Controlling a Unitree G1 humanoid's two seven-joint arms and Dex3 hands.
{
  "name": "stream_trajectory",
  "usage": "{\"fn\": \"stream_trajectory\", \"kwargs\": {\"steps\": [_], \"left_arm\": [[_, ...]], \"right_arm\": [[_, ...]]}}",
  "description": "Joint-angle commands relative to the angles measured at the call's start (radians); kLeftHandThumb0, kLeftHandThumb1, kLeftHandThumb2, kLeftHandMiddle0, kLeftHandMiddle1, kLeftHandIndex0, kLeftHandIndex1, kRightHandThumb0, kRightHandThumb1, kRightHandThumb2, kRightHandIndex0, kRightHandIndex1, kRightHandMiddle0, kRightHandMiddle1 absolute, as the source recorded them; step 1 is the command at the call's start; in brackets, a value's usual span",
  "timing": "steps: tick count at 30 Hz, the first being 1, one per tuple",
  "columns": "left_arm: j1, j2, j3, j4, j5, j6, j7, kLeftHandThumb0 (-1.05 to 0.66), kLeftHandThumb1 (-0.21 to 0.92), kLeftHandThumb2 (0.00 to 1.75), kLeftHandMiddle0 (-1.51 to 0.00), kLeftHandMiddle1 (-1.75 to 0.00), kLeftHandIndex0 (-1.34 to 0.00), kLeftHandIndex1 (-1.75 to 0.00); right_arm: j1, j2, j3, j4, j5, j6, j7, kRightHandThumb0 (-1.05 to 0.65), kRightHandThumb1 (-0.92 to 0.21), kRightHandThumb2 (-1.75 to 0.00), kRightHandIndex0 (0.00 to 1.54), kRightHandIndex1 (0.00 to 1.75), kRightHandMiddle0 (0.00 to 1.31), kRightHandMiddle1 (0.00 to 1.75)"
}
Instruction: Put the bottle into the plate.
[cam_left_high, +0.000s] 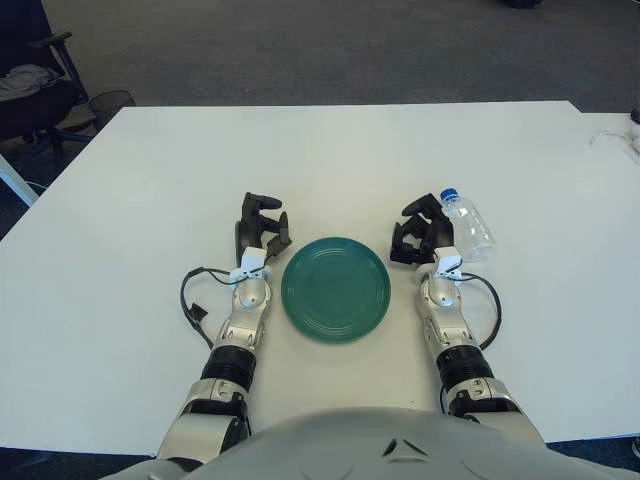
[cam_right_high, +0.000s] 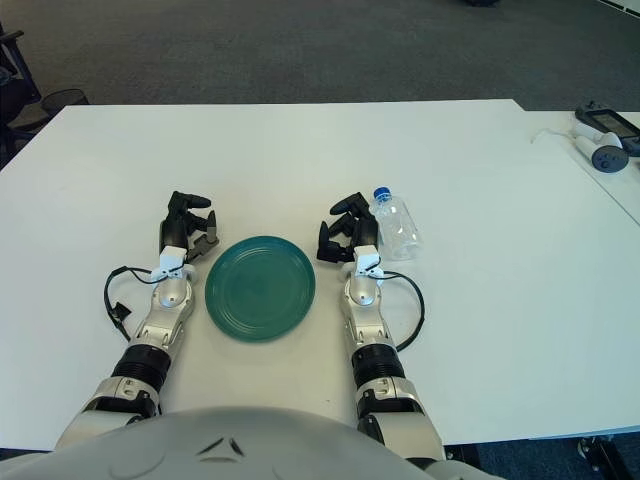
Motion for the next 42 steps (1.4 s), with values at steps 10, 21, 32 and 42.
{"fn": "stream_trajectory", "kwargs": {"steps": [10, 21, 32, 42], "left_arm": [[0.033, 0.001, -0.001, 0.053, -0.001, 0.032, -0.008, -0.39, 0.63, 0.91, -1.01, -1.75, -0.38, -1.75], [0.031, -0.009, -0.003, 0.052, 0.006, 0.034, 0.008, -0.39, 0.63, 0.91, -1.01, -1.75, -0.38, -1.75], [0.021, -0.015, -0.007, 0.065, 0.011, 0.036, 0.014, -0.39, 0.63, 0.91, -1.00, -1.75, -0.38, -1.75], [0.006, -0.032, -0.016, 0.084, 0.016, 0.037, 0.034, -0.39, 0.63, 0.91, -0.99, -1.75, -0.38, -1.75]], "right_arm": [[0.122, 0.004, -0.025, 0.139, 0.024, 0.097, 0.004, 0.00, -0.10, -1.53, 0.82, 1.63, 0.54, 1.75], [0.122, -0.003, -0.023, 0.129, 0.017, 0.110, 0.001, 0.00, -0.07, -1.56, 0.84, 1.63, 0.57, 1.75], [0.156, -0.027, -0.026, -0.192, 0.038, 0.244, 0.056, 0.00, -0.07, -1.56, 0.85, 1.61, 0.57, 1.75], [0.260, -0.039, -0.018, -0.617, 0.100, 0.294, 0.149, 0.00, -0.06, -1.58, 0.85, 1.63, 0.57, 1.75]]}}
